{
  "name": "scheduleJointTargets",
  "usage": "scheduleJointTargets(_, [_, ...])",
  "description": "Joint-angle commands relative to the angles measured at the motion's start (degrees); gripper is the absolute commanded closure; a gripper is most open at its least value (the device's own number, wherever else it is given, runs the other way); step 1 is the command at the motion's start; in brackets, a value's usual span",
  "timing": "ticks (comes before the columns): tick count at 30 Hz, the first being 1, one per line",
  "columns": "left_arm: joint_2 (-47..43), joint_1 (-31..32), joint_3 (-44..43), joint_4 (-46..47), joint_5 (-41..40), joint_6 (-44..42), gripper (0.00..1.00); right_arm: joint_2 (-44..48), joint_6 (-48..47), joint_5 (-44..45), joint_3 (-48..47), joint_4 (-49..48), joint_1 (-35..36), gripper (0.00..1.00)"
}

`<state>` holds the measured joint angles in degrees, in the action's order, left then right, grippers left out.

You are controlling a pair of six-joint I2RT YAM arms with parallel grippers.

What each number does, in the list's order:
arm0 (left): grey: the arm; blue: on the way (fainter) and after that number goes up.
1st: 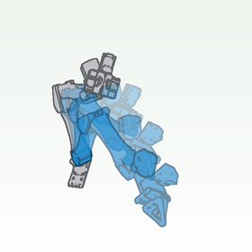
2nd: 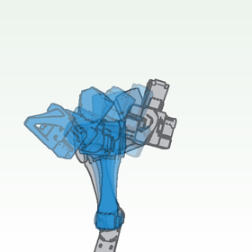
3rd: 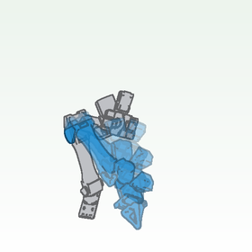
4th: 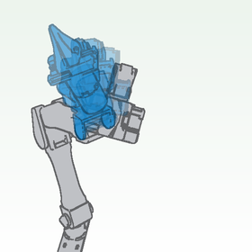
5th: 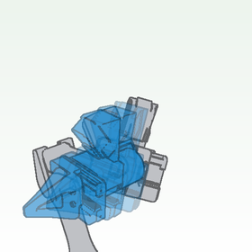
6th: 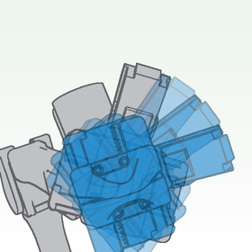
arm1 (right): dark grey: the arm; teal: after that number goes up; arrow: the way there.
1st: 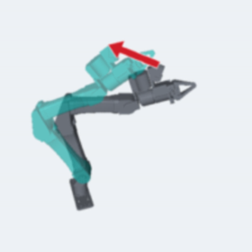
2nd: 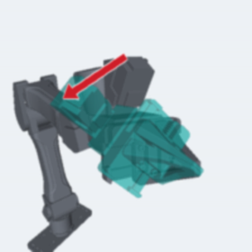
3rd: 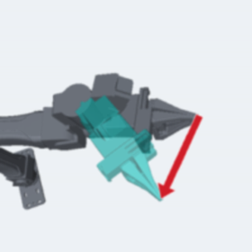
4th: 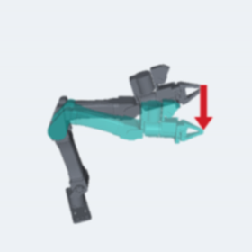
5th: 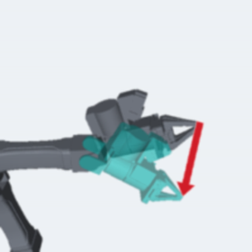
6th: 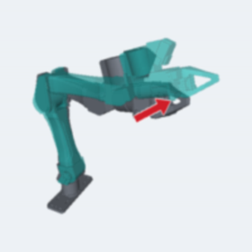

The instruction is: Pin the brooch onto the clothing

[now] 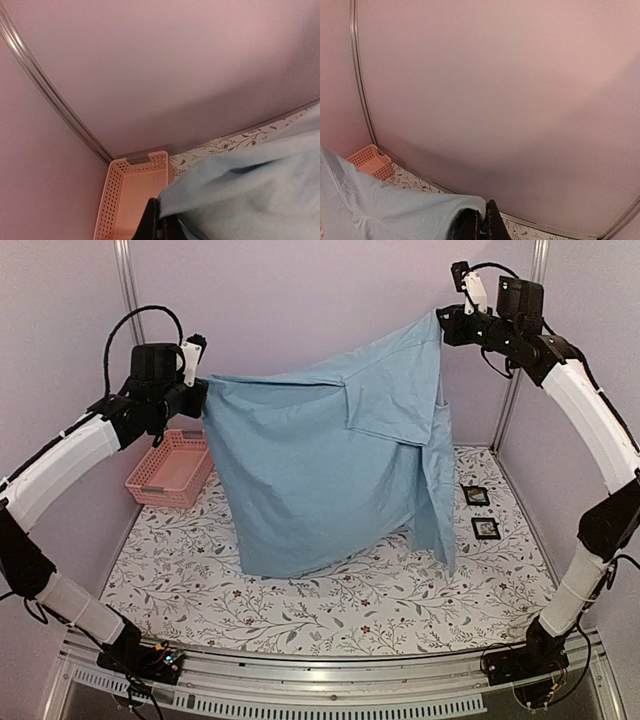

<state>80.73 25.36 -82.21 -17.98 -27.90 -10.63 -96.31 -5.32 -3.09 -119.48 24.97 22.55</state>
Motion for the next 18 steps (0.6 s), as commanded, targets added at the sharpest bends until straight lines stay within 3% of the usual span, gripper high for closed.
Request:
scheduleJointTargets(1, [5.1, -2.2, -10.6, 7.4, 1.7, -7.0, 1.0, -6.4, 5.8, -8.0, -11.3, -4.2, -5.8, 1.0])
scheduleJointTargets(5, [7.5, -2.2, -15.8, 6.6, 2.8, -9.2, 1.0, -7.8, 8.5, -9.2, -13.6, -5.8, -7.8, 1.0])
scheduleJointTargets(8, [4.9, -2.2, -13.4, 6.7, 4.2, -9.7, 1.0, -5.2, 7.6, -11.9, -10.8, -5.6, -8.0, 1.0])
scheduleJointTargets(13, [-3.0, -1.6, 0.7, 4.6, 7.2, -6.8, 1.0, 2.7, 6.8, -18.0, 5.1, -3.9, -8.0, 1.0])
scheduleJointTargets(18, [-9.6, 2.8, 20.8, -1.9, 15.1, -3.7, 1.0, 11.4, 8.2, -23.7, 30.4, -4.8, -8.0, 1.0])
